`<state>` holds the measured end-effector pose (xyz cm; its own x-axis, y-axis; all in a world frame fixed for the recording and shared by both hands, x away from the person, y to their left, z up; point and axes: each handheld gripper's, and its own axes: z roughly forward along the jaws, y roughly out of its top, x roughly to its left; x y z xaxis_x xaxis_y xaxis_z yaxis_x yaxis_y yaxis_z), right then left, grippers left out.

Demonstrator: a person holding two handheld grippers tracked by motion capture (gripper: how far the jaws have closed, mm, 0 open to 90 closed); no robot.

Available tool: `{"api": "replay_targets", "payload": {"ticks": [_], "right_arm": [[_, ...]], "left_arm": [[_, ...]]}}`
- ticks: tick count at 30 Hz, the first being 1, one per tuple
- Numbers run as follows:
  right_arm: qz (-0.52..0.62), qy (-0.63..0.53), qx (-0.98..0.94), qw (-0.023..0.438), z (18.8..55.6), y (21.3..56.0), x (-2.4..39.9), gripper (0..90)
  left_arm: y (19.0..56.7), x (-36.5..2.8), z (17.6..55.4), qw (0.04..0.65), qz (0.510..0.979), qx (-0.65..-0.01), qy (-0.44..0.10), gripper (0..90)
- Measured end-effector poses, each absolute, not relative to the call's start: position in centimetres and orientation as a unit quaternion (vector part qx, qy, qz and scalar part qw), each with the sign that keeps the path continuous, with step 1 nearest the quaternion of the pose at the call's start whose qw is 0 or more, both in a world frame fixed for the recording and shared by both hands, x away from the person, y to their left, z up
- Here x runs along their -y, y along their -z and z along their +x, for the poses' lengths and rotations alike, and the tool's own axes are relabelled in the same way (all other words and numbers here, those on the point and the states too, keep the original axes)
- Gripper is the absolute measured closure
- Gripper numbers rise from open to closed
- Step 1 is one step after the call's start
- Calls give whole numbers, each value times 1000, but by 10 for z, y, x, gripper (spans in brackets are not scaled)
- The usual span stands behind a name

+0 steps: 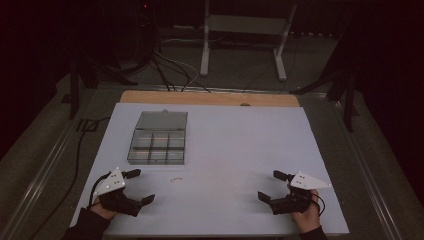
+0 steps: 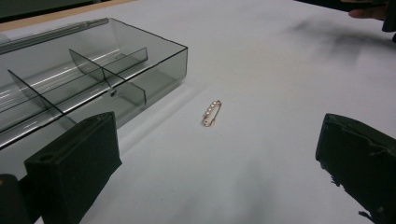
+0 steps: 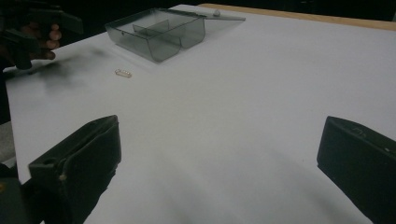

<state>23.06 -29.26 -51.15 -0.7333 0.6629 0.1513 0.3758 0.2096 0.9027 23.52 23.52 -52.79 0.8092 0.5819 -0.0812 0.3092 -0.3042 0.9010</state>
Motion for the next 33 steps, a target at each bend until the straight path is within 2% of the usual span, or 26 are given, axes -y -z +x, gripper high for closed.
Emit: {"api": "replay_targets", "payload": {"ticks": [19, 33], "right_arm": [[337, -527, -769, 136, 229, 511, 291, 0], [342, -529, -766, 129, 228, 512, 290, 0]], "left_arm": [[528, -231, 236, 511, 807, -272, -119, 11], [511, -228, 242, 526, 803, -258, -110, 11]]}}
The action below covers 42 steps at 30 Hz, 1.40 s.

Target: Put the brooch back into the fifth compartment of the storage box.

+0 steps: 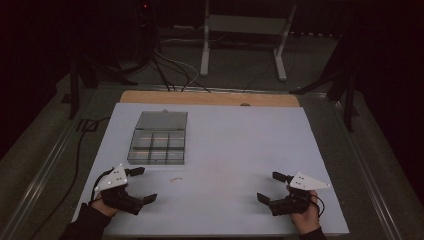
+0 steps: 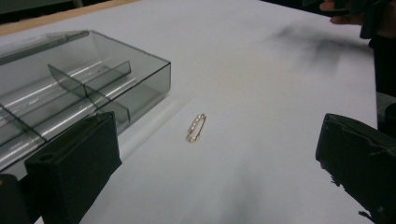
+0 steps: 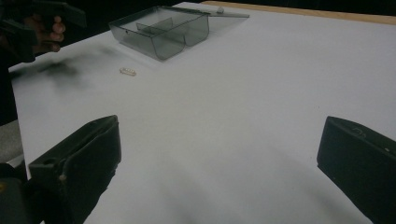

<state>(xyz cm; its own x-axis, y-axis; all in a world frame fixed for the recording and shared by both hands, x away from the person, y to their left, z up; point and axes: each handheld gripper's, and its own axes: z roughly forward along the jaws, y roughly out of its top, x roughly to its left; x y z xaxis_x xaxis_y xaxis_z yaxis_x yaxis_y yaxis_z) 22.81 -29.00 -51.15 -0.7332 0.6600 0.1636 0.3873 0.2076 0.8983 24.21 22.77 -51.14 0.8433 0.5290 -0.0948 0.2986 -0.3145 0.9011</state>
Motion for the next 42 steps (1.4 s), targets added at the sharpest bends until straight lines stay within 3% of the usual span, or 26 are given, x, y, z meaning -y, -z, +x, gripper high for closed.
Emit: {"api": "replay_targets", "payload": {"ticks": [25, 42], "right_arm": [[341, -529, -767, 127, 228, 511, 289, 0], [342, -531, -765, 122, 228, 511, 290, 0]], "left_arm": [[485, -199, 267, 538, 799, -246, -105, 11], [495, -176, 282, 529, 804, -255, -95, 12]]}}
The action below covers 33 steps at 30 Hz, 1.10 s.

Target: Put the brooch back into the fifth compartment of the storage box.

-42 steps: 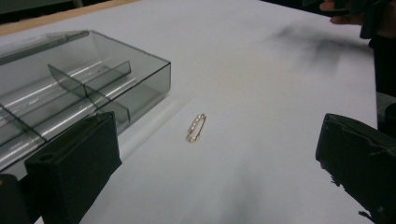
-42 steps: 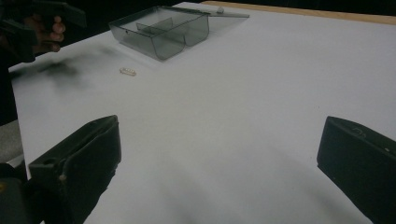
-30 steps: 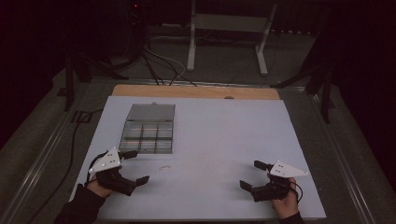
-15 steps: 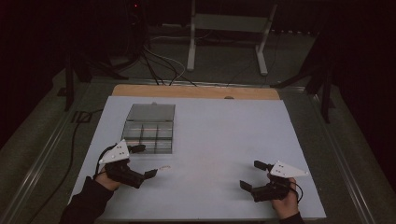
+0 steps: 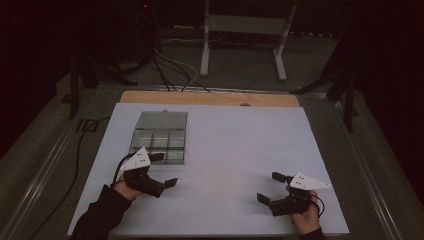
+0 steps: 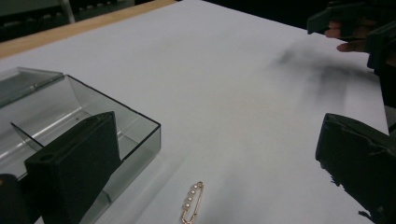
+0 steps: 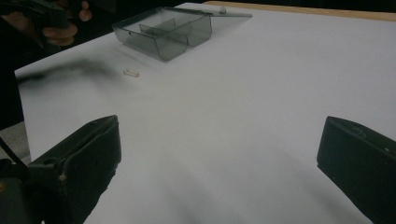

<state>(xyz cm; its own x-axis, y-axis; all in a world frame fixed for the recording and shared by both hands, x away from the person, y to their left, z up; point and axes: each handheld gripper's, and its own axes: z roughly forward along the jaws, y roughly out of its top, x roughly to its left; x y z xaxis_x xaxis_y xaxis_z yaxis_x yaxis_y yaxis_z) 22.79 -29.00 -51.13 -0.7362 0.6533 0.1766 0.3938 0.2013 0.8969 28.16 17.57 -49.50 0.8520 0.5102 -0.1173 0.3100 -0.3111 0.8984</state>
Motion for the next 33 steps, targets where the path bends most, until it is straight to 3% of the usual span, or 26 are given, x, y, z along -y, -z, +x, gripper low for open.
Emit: {"api": "replay_targets", "payload": {"ticks": [9, 17, 30, 33], "right_arm": [[342, -532, -766, 120, 228, 511, 290, 0], [342, -530, -767, 120, 228, 512, 290, 0], [342, -530, -767, 119, 229, 512, 290, 0], [341, -529, -768, 120, 228, 512, 290, 0]], "left_arm": [[507, -168, 289, 501, 825, -253, -62, 12], [512, -163, 288, 481, 842, -236, -70, 85], [525, -162, 298, 454, 859, -230, -51, 461], [527, -162, 300, 447, 864, -226, -50, 513]]}}
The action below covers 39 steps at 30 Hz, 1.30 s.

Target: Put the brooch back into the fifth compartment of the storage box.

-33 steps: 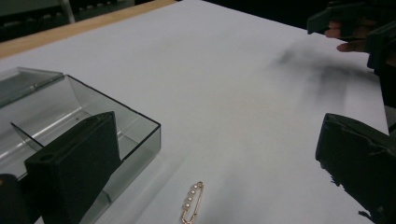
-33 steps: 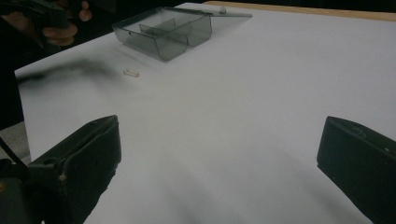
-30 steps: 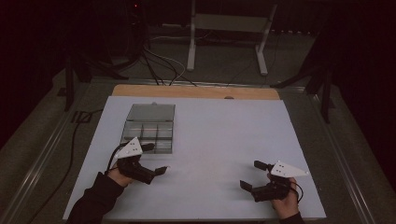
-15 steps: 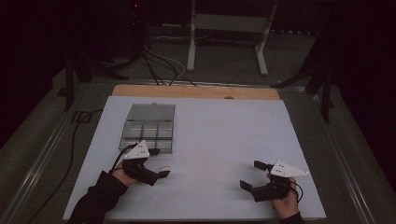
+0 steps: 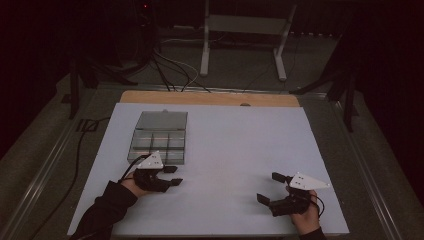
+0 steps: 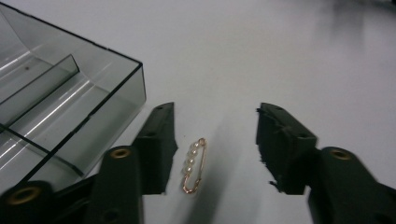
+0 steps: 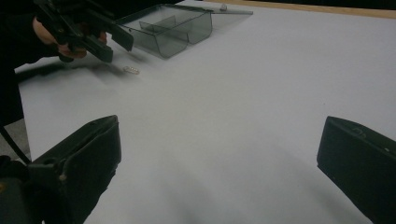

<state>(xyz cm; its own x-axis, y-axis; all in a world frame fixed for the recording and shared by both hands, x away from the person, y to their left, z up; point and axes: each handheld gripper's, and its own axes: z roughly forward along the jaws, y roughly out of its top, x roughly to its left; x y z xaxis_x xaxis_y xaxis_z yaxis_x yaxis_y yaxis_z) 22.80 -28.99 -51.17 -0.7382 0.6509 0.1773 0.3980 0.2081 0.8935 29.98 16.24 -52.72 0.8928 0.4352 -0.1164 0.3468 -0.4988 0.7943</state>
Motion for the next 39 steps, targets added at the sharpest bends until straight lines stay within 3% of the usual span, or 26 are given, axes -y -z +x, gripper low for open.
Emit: {"api": "replay_targets", "payload": {"ticks": [5, 27, 39], "right_arm": [[341, -530, -767, 118, 228, 512, 290, 0], [341, -526, -770, 123, 228, 512, 290, 0], [341, -525, -770, 122, 228, 512, 290, 0]], "left_arm": [[530, -162, 304, 430, 872, -229, -49, 588], [540, -156, 312, 384, 903, -190, -41, 706], [540, -158, 317, 380, 902, -200, -38, 867]]}}
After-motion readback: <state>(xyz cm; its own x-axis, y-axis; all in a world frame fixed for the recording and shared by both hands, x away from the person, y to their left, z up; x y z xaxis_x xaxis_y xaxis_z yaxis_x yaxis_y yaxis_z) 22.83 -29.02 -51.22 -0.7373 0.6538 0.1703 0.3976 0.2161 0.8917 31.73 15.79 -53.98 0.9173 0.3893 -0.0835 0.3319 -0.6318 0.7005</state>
